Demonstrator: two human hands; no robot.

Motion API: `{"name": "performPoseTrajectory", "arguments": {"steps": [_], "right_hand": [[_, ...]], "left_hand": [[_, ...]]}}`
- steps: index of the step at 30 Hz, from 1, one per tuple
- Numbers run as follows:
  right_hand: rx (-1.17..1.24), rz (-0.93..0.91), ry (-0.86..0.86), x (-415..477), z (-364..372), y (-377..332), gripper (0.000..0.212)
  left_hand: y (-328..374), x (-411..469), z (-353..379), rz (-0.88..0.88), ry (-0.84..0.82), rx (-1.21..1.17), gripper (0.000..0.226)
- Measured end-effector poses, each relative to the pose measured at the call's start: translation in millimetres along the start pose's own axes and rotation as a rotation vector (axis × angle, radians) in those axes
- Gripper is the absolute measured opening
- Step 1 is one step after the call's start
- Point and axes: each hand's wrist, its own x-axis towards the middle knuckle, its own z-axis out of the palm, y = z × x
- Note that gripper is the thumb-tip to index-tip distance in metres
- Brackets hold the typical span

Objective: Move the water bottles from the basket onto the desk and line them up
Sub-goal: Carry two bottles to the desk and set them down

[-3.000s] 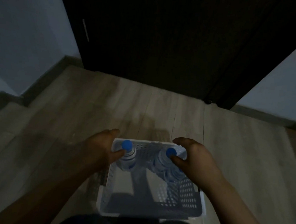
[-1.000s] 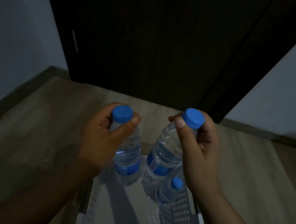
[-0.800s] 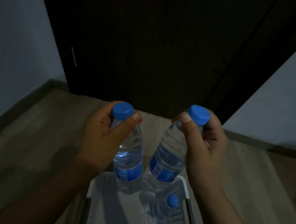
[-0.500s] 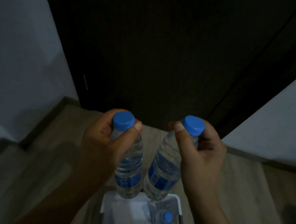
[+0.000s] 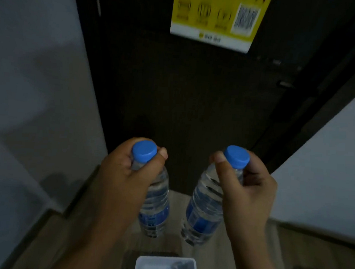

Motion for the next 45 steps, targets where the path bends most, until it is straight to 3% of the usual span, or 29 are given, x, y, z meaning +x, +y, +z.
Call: {"name": "performPoseTrajectory", "arguments": {"steps": [2, 9, 15, 18, 25, 30, 35, 45], "right_hand": [[0.012, -0.032, 0.008, 17.9, 1.1, -54.4, 0.013], [0.061, -0.152, 0.030, 62.3, 4.4, -228.9, 0.020], [0.099, -0.196, 0.034, 64.5, -8.5, -312.5, 0.010], [0.101, -0.190, 0.015, 59.7, -16.0, -327.9, 0.015], [0.174, -0.222, -0.102, 80.9, -17.7, -330.5, 0.002], [0.269, -0.212, -0.264, 101.7, -10.5, -321.2, 0.003], [0.410, -0.209, -0.469, 101.6, 11.3, -311.2, 0.008], [0.623, -0.176, -0.881, 4.9, 67.5, -352.7, 0.008]], "left_hand": [[52.7, 14.3, -11.1, 0.026, -0.004, -0.034, 0.005], [233.0, 46.9, -61.7, 0.131, -0.045, -0.097, 0.007], [321.1, 30.3, -97.1, 0.228, -0.031, -0.164, 0.026], [337.0, 20.8, -99.6, 0.214, 0.003, -0.161, 0.027], [357.0, 15.0, -91.6, 0.227, 0.160, -0.066, 0.023], [360.8, 4.7, -79.1, 0.186, 0.401, -0.057, 0.029], [363.3, -20.4, -80.5, 0.149, 0.633, 0.143, 0.034], [395.2, -132.0, -137.3, 0.158, 1.073, 0.356, 0.026]]}}
